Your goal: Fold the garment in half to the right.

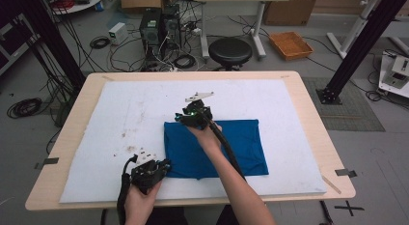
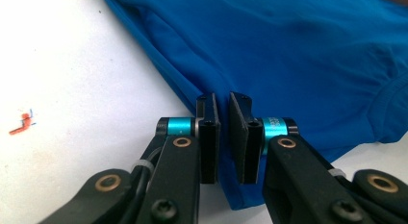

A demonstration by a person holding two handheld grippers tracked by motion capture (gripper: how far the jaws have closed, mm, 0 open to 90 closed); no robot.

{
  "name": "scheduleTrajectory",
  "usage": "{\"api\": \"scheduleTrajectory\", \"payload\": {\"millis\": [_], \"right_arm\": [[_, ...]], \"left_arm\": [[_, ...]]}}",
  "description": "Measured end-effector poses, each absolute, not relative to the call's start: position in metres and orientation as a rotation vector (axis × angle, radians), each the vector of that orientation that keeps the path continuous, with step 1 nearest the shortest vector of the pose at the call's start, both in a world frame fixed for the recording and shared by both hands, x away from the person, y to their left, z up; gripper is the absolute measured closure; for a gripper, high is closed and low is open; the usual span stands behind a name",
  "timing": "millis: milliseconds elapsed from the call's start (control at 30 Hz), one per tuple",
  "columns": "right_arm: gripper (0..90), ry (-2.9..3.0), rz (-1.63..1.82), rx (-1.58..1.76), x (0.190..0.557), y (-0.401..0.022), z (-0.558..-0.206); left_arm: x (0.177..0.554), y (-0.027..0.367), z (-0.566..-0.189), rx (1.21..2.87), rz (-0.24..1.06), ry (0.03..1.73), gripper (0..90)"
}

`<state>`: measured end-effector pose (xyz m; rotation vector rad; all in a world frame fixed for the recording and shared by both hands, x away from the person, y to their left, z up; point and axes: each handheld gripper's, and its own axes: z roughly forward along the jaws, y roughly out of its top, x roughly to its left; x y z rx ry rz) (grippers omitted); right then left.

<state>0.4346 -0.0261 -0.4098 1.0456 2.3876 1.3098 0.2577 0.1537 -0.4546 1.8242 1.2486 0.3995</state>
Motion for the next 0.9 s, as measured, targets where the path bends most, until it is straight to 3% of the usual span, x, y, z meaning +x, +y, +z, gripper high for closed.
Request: {"api": "scheduleTrajectory", "payload": {"millis": [333, 500, 733, 900], "right_arm": [[67.8, 2.469, 1.185, 1.030, 0.448, 0.021, -0.427], [75.5, 2.492, 1.105, 1.022, 0.451, 0.034, -0.433], [77.0, 2.516, 1.030, 1.020, 0.453, 0.044, -0.442], [87.4, 2.521, 1.017, 0.994, 0.451, 0.045, -0.441]], "left_arm": [[0.257, 0.154, -0.455, 1.827, 0.401, 1.245, 82.2], [0.257, 0.154, -0.455, 1.822, 0.400, 1.246, 82.1], [0.257, 0.153, -0.455, 1.826, 0.407, 1.246, 82.1], [0.256, 0.153, -0.455, 1.821, 0.410, 1.248, 82.1]]}}
